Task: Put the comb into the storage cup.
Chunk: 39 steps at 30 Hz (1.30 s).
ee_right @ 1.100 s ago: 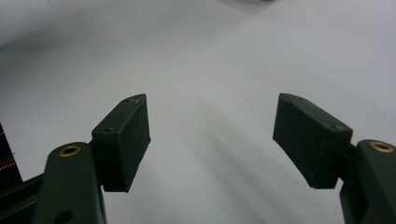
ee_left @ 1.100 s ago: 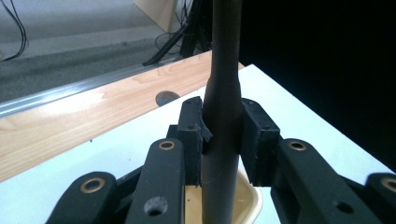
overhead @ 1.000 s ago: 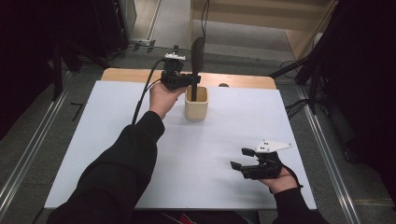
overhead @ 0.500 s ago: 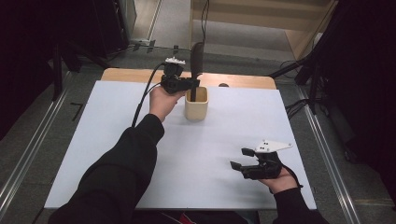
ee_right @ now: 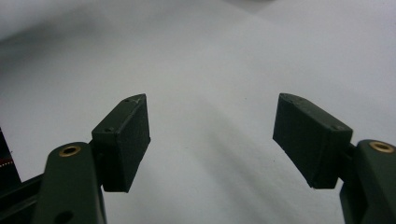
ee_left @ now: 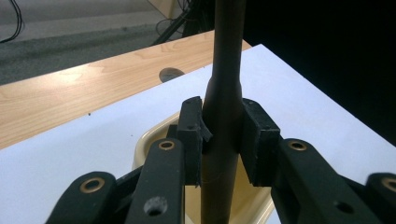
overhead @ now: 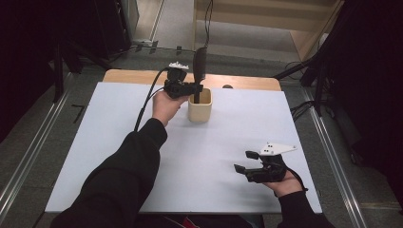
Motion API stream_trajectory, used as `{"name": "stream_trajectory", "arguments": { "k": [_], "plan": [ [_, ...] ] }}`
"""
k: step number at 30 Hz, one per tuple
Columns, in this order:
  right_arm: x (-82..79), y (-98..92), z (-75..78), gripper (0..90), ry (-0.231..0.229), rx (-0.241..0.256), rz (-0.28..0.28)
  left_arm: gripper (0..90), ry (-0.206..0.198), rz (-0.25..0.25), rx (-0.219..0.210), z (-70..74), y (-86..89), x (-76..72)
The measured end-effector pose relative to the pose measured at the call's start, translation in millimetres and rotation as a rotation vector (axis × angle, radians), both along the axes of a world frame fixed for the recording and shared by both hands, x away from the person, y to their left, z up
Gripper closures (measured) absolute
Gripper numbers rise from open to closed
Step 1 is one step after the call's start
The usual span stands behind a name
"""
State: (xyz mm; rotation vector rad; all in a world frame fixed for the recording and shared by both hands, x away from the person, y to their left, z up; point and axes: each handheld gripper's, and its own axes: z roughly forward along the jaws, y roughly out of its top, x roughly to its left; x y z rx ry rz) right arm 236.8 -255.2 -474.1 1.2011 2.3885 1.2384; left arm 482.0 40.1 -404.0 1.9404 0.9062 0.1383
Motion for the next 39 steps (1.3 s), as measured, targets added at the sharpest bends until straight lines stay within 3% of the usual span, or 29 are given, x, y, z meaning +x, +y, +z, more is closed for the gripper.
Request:
{"name": "stream_trajectory", "arguments": {
  "k": [11, 16, 18, 20, 23, 25, 39],
  "plan": [
    [0.1, 0.0, -0.2, 25.5, -0.001, -0.004, 0.002, 72.3, 0.016, -0.006, 0.021, -4.4, -1.4, 0.1],
    [0.2, 0.0, -0.2, 25.5, -0.002, -0.004, 0.003, 71.7, 0.026, 0.008, 0.007, -6.0, 1.8, 0.6],
    [0.1, 0.0, -0.2, 25.5, -0.002, -0.005, 0.003, 64.8, 0.03, 0.006, -0.011, -3.9, 4.7, 0.7],
    [0.0, -0.2, -0.1, 25.5, -0.001, -0.005, 0.002, 50.4, 0.028, 0.01, -0.031, -1.3, 7.9, 0.9],
    [0.3, -0.3, -0.3, 25.5, -0.002, -0.006, 0.002, 43.4, 0.047, 0.035, -0.024, 3.3, 13.3, 1.3],
    [0.4, 0.5, -0.4, 25.5, 0.001, -0.006, 0.002, 42.7, 0.065, 0.038, -0.035, 4.5, 16.7, 1.5],
    [0.7, 1.3, -1.3, 25.5, 0.006, -0.012, 0.001, 37.5, 0.082, 0.022, -0.058, 4.9, 35.2, -5.9]
  ]
}}
